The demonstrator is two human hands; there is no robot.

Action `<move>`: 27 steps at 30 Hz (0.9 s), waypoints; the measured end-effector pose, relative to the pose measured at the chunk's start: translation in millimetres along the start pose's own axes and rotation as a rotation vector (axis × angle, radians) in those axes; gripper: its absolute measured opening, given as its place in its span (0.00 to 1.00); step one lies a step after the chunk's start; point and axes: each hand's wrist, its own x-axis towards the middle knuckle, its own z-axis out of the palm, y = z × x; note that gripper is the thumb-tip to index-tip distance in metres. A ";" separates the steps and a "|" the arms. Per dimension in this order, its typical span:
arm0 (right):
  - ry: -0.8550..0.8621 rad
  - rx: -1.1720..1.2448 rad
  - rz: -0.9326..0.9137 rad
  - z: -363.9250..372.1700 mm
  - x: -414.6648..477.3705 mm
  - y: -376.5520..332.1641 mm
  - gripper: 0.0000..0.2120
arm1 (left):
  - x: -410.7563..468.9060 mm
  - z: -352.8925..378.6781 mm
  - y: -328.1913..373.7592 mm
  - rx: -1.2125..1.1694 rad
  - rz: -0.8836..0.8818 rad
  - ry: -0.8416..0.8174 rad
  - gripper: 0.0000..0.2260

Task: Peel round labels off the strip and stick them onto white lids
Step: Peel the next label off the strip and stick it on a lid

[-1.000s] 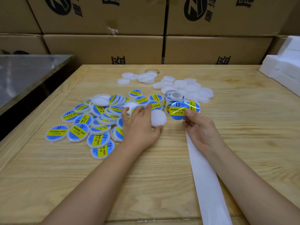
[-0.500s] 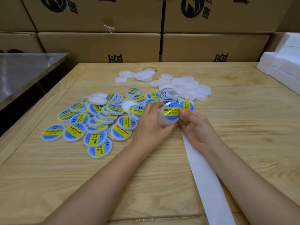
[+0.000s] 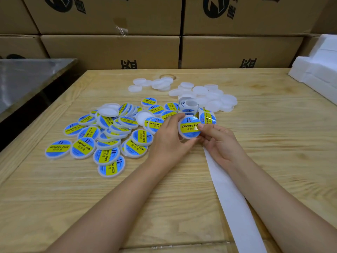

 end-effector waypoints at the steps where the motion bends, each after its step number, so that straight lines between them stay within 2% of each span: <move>1: 0.008 -0.004 0.001 0.3 0.2 0.5 0.04 | 0.0 0.0 -0.2 0.004 0.005 0.001 0.26; 11: 0.042 -0.020 -0.011 1.9 -0.2 2.2 0.07 | 0.2 0.5 -0.5 0.027 0.044 -0.005 0.26; 15: 0.046 -0.016 -0.020 1.7 0.6 3.1 0.04 | 0.2 0.1 -1.9 0.024 0.050 -0.011 0.26; 27: 0.074 -0.055 -0.056 3.5 2.9 5.3 0.05 | 0.8 0.9 -2.6 0.044 0.040 -0.032 0.26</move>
